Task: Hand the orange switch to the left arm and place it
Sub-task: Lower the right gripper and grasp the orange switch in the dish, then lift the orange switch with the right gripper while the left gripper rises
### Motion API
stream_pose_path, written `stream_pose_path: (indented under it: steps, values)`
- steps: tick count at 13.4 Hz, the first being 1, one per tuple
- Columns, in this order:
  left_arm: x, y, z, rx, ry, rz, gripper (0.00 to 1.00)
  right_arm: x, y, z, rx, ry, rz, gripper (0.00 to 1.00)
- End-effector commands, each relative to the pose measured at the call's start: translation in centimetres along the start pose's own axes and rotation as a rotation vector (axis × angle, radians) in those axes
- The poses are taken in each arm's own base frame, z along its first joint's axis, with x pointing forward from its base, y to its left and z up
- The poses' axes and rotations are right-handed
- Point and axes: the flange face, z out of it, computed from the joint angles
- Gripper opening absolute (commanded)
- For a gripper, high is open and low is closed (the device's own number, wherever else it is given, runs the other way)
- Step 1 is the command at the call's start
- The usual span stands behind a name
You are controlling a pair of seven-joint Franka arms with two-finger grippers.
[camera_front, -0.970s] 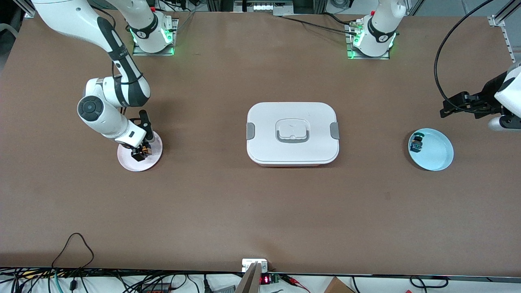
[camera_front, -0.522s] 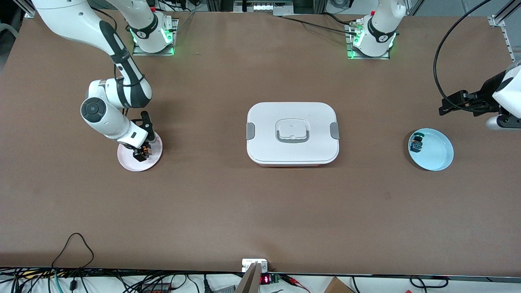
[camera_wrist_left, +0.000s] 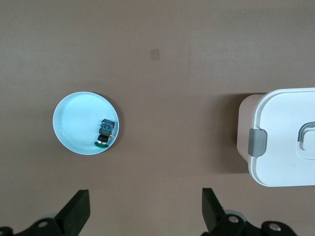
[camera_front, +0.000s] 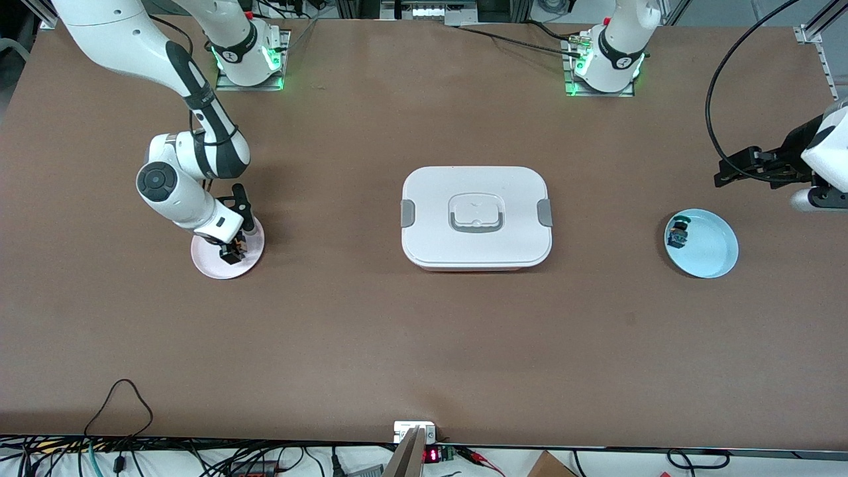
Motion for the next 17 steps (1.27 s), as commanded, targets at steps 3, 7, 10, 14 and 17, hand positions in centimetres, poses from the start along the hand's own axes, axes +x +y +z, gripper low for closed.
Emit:
stream_pose_path:
  steps: [3, 7, 10, 14, 17]
  values:
    - [0.0, 0.3, -0.1, -0.016, -0.020, -0.004, 1.00, -0.1, 0.4, -1.9, -0.021, -0.007, -0.025, 0.05]
    - [-0.5, 3.0, -0.7, -0.019, -0.028, 0.051, 1.00, -0.5, 0.5, -8.2, 0.029, 0.001, 0.010, 0.01]
    - [-0.4, 3.2, -0.5, -0.033, -0.031, 0.055, 1.00, -1.3, 0.2, -15.8, 0.076, 0.003, 0.103, 0.01]
    - [-0.2, 3.5, -0.2, -0.034, -0.033, 0.077, 1.00, -2.7, 1.8, -28.9, 0.137, 0.002, 0.310, 0.00]
    - [0.1, 3.7, 0.3, -0.127, -0.040, 0.127, 1.00, -2.6, 2.2, -35.8, 0.138, -0.002, 0.360, 0.00]
